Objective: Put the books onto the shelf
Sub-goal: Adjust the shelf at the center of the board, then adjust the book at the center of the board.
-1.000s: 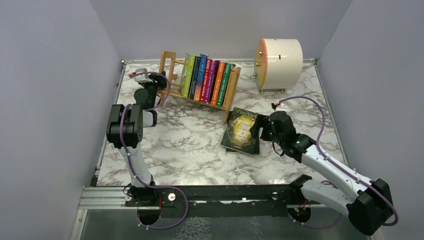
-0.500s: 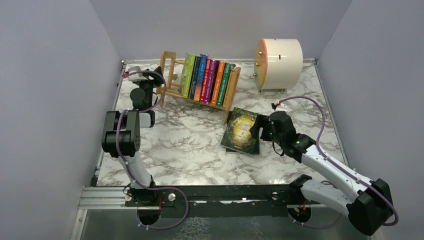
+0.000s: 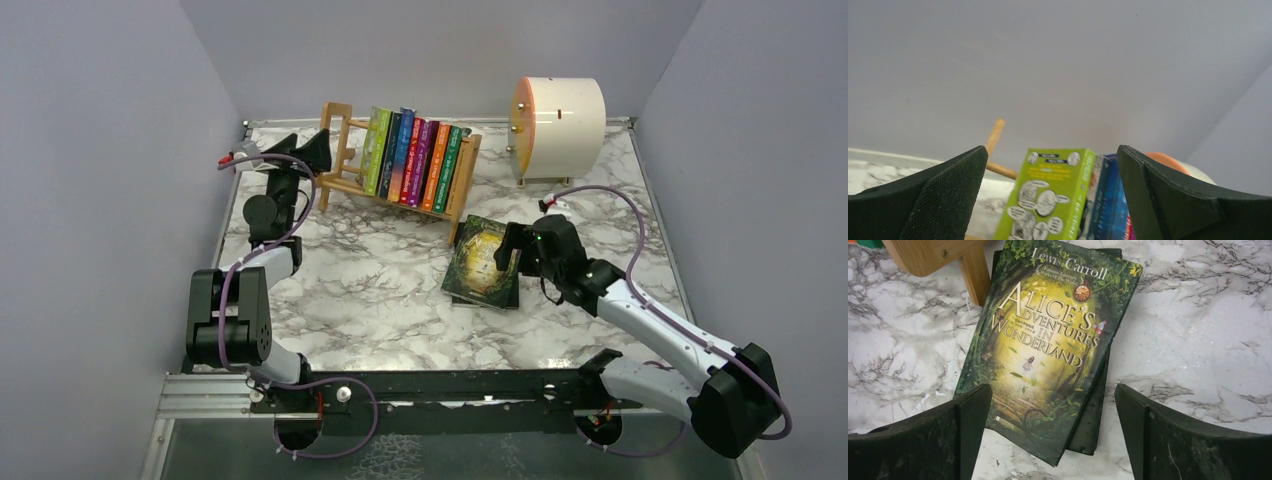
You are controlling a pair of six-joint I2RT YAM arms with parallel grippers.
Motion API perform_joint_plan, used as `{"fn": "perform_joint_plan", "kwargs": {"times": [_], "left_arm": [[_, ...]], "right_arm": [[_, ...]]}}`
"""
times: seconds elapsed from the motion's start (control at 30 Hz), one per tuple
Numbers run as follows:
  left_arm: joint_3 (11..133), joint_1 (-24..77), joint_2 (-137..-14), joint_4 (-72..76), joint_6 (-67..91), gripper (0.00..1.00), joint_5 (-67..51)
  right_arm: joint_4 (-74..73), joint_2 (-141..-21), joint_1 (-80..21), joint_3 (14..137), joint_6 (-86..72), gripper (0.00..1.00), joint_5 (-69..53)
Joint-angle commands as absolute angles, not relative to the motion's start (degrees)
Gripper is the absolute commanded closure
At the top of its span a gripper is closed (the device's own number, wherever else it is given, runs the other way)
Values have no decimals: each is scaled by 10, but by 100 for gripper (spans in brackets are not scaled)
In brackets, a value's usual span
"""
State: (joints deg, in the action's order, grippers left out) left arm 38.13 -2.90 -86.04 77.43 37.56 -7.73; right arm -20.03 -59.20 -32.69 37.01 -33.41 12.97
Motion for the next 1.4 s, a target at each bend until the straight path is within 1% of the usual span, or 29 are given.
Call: {"fn": "perform_joint_plan", "kwargs": {"times": [0.0, 0.13, 0.23, 0.33, 0.47, 0.53, 0.67, 0.73, 0.87, 1.07, 1.37], "left_arm": [[361, -30, -850, 800, 524, 1, -172], [343, -21, -869, 904, 590, 1, -231], [350, -18, -892, 950, 643, 1, -279], [356, -11, -913, 994, 679, 1, -319], [337, 3, -900, 979, 676, 1, -329], [326, 14, -874, 923, 655, 1, -324], [314, 53, -790, 726, 545, 1, -284], [317, 81, -745, 612, 475, 1, -244], [314, 147, -682, 450, 361, 1, -133], [305, 176, -674, 383, 351, 1, -69], [341, 290, -696, 255, 292, 1, 81]], "right_arm": [[-214, -605, -326, 406, -358, 7, 136], [-213, -613, -327, 416, -349, 8, 129], [-202, -631, -327, 434, -325, 8, 149], [-209, -690, -327, 484, -295, 9, 168], [-252, -809, -314, 581, -274, 10, 179], [-263, -861, -303, 622, -266, 10, 173], [-258, -914, -274, 672, -255, 11, 140], [-251, -929, -261, 684, -246, 11, 130], [-239, -966, -247, 707, -225, 11, 112], [-220, -1036, -240, 749, -205, 12, 86], [-212, -1109, -225, 799, -201, 12, 66]]}}
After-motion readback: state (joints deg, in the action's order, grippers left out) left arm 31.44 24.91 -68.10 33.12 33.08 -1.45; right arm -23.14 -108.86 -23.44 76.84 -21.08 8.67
